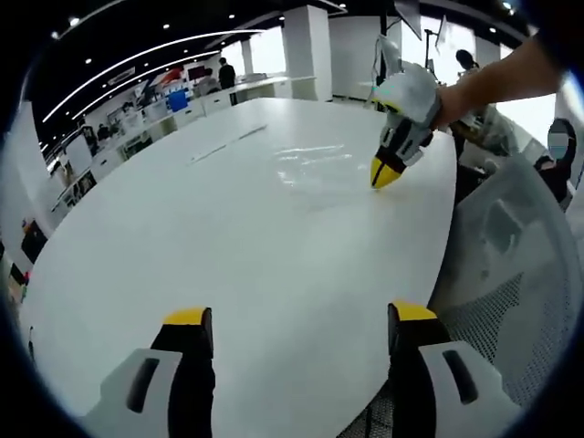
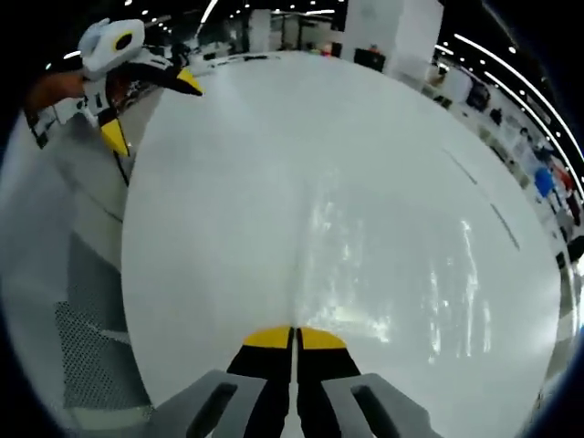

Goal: Open the resealable bag by pulling the two sides of the seal apart until the entire bag opening is separated and visibly accessible.

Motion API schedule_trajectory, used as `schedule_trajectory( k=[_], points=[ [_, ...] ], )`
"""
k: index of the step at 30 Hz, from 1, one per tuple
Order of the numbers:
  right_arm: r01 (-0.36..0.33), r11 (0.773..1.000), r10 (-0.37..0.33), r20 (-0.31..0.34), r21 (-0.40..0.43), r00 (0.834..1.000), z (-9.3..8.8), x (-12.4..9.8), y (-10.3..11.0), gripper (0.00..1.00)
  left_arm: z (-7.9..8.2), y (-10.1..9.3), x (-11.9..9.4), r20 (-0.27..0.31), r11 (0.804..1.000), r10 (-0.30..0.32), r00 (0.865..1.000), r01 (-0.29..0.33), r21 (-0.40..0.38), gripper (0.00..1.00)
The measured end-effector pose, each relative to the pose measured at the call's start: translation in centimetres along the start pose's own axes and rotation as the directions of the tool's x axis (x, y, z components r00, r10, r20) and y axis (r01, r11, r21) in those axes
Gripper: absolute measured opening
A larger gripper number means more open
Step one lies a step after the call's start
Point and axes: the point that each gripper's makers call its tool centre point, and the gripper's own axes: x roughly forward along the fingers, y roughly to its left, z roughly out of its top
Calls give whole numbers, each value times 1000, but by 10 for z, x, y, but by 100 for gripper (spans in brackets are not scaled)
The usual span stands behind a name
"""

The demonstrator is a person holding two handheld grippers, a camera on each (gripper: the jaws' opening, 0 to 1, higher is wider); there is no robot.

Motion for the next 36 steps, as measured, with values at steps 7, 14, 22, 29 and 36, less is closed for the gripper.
schedule_trajectory(
  k=[7, 14, 22, 29, 36],
  points=[
    [-59, 996, 60, 6, -67, 998, 4, -6, 23, 0, 2, -4, 12, -2, 999, -35, 999, 35, -17, 75],
    [-92, 984, 95, 14, -149, 995, 20, -13, 32, 0, 8, -2, 14, -10, 998, -45, 999, 45, 48, 72],
    [-114, 964, 121, 15, -239, 993, 38, -23, 37, 0, 22, 2, 19, -1, 992, -55, 998, 55, 118, 68],
    [-144, 952, 150, 2, -270, 989, 42, -29, 43, 0, 32, 1, 21, 3, 984, -70, 998, 69, 162, 64],
    [-165, 940, 164, -29, -298, 986, 46, -37, 44, 0, 46, -8, 22, 47, 975, -119, 992, 108, 195, 58]
  ],
)
